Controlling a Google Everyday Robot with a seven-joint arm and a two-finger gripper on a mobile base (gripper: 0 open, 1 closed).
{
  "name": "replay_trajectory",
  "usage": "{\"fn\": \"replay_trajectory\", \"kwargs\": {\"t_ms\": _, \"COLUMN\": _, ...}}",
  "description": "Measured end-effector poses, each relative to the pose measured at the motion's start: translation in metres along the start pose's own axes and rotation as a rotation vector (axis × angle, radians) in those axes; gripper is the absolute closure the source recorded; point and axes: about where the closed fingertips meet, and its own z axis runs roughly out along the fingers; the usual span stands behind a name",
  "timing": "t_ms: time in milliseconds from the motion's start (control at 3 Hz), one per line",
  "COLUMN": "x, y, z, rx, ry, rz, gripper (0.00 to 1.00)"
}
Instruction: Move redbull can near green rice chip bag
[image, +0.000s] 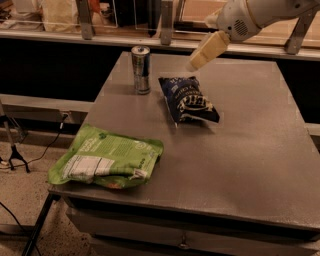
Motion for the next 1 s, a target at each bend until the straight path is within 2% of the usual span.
{"fn": "replay_trajectory", "kwargs": {"t_ms": 333, "x": -0.013, "y": -0.005, "z": 0.036, "rx": -0.035, "ry": -0.187, "rz": 0.186, "gripper": 0.0}}
{"fn": "replay_trajectory", "kwargs": {"t_ms": 667, "x": -0.021, "y": -0.001, "z": 0.057, "rx": -0.087, "ry": -0.316, "rz": 0.228, "gripper": 0.0}}
{"fn": "replay_trajectory", "kwargs": {"t_ms": 1000, "x": -0.034, "y": 0.004, "z": 0.094, "rx": -0.137, "ry": -0.393, "rz": 0.191, "gripper": 0.0}}
